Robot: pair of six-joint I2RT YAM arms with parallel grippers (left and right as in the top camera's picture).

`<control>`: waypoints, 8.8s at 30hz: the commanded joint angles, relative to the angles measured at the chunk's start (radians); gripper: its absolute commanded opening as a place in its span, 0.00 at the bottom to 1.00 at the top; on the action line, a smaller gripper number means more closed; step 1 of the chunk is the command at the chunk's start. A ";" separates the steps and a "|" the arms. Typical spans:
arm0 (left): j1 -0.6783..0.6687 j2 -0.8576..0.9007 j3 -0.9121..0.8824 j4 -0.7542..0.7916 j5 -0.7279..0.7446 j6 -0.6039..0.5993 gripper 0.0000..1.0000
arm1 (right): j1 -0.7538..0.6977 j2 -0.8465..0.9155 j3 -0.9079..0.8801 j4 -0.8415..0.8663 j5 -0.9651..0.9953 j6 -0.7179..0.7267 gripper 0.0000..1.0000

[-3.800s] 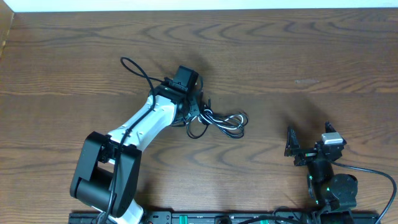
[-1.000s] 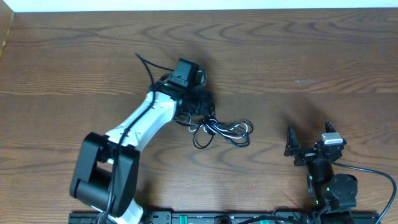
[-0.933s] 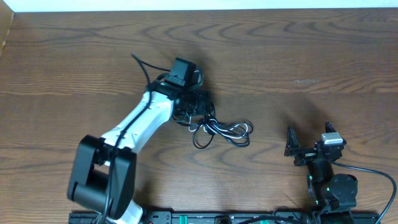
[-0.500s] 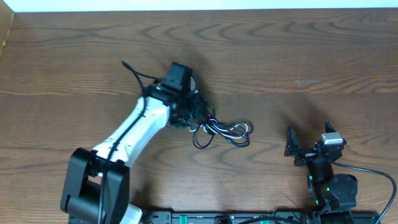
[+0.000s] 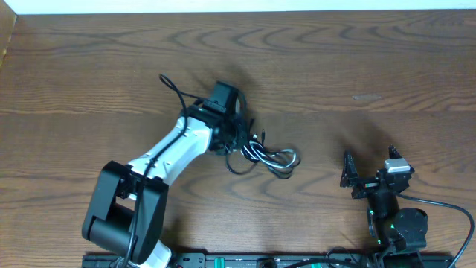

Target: Untangle cables

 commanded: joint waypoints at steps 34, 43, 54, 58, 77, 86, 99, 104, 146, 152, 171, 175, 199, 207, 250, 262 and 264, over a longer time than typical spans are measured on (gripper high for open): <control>0.080 -0.074 0.051 0.068 0.034 0.482 0.08 | 0.007 -0.002 -0.001 0.002 0.046 -0.027 0.99; 0.079 -0.153 0.048 0.001 0.274 0.731 0.07 | 0.007 0.006 -0.001 0.014 -0.210 0.339 0.99; 0.079 -0.153 0.038 -0.073 0.588 1.048 0.07 | 0.006 0.129 0.085 -0.046 -0.432 0.566 0.99; 0.079 -0.153 0.038 -0.073 0.588 1.047 0.08 | 0.006 0.293 0.198 -0.092 -0.497 0.566 0.99; 0.079 -0.144 0.038 -0.072 0.718 1.047 0.07 | 0.042 0.889 0.269 0.114 -0.703 0.667 0.71; 0.079 -0.127 0.038 -0.073 0.752 1.042 0.07 | 0.199 1.076 0.269 0.315 -0.672 0.668 0.78; 0.079 -0.103 0.038 -0.069 0.806 1.043 0.08 | 0.315 1.241 0.269 0.552 -0.534 0.743 0.70; 0.079 -0.103 0.038 -0.069 0.824 1.043 0.08 | 0.353 1.278 0.269 0.561 -0.446 0.743 0.67; 0.079 -0.103 0.038 -0.077 0.819 1.043 0.07 | 0.418 1.391 0.269 0.590 0.007 0.833 0.01; 0.079 -0.103 0.038 -0.076 0.717 1.027 0.07 | 0.414 1.380 0.269 0.585 -0.067 0.833 0.05; 0.078 -0.100 0.038 0.016 0.552 0.853 0.15 | 0.292 1.160 0.496 0.106 -0.264 0.675 0.31; 0.069 -0.084 0.038 0.038 0.548 0.809 0.25 | 0.238 1.180 0.496 0.124 -0.232 0.689 0.30; -0.082 0.020 0.038 0.172 0.313 0.686 0.59 | 0.185 1.634 0.496 0.435 -0.355 0.751 0.48; -0.082 0.036 0.038 0.179 0.222 0.661 0.60 | 0.284 1.643 0.496 0.442 -0.356 0.751 0.47; 0.144 -0.013 0.038 0.099 0.006 0.266 0.60 | 0.374 1.460 0.498 0.383 -0.291 0.125 0.52; 0.144 -0.013 0.038 0.099 0.006 0.267 0.60 | 0.462 1.604 0.498 0.611 -0.288 -0.026 0.63; 0.144 -0.013 0.038 0.099 0.006 0.267 0.60 | 0.465 1.623 0.498 0.632 -0.286 -0.029 0.63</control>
